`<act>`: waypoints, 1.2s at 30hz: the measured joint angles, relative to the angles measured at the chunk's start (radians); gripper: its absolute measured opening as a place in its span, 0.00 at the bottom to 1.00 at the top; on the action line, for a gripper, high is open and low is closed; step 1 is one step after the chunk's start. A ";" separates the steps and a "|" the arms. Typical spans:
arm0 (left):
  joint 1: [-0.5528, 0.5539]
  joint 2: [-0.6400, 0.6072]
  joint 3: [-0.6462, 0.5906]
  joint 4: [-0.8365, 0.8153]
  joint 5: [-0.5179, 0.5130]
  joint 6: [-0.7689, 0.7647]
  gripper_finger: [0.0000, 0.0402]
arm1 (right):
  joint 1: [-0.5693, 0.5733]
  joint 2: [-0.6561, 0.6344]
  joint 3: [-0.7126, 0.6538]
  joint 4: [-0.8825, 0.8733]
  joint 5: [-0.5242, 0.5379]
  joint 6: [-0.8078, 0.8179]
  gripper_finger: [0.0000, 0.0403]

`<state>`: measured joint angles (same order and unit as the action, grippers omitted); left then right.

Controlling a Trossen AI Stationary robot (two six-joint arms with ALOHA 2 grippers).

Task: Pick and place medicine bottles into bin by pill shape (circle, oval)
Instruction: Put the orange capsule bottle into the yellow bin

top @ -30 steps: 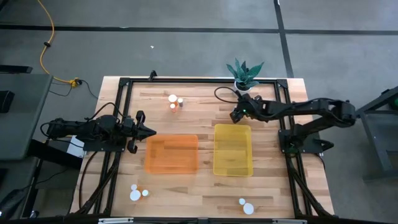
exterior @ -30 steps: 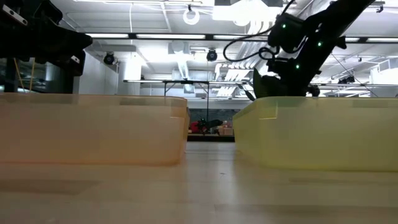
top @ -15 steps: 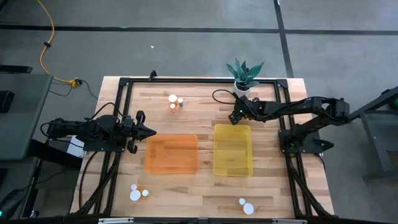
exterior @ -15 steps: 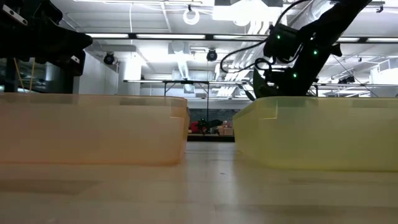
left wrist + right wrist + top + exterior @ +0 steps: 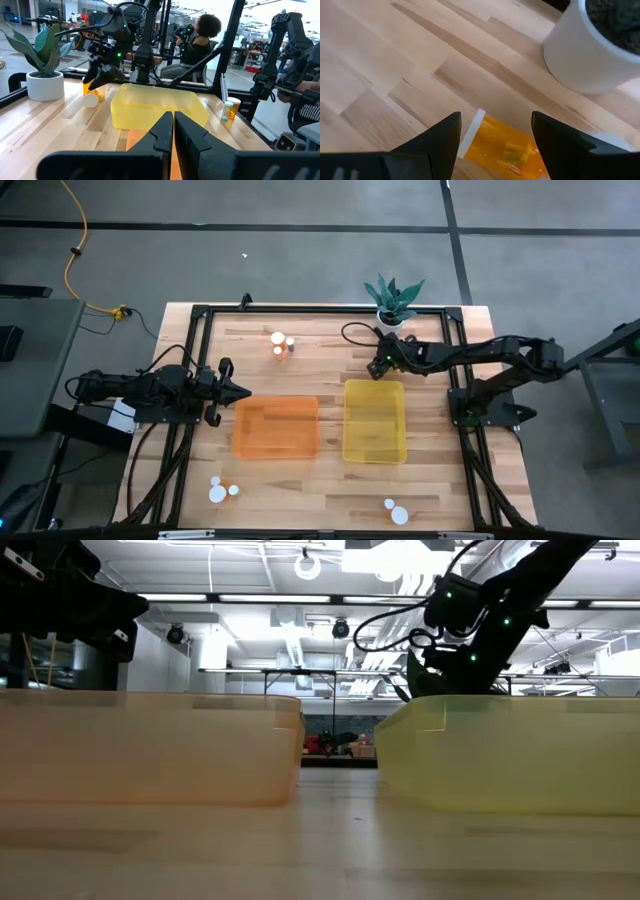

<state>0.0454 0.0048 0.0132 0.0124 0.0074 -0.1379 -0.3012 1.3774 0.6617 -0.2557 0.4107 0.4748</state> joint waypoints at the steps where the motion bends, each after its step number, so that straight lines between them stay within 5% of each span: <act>1: 0.000 0.000 0.000 0.000 0.000 0.000 0.01 | 0.000 -0.008 0.000 0.000 -0.001 -0.010 0.59; 6: 0.000 0.000 0.000 0.000 0.000 0.000 0.01 | 0.005 -0.102 0.000 -0.014 0.000 -0.050 0.59; 14: 0.000 0.000 0.000 0.000 0.000 0.000 0.01 | 0.026 -0.230 -0.001 -0.260 0.185 0.129 0.59; 36: 0.000 0.000 0.000 0.000 0.000 0.000 0.01 | 0.000 -0.191 -0.063 -0.226 0.249 0.247 0.59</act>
<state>0.0456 0.0044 0.0132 0.0120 0.0074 -0.1379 -0.3016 1.1862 0.5991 -0.4814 0.6597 0.7223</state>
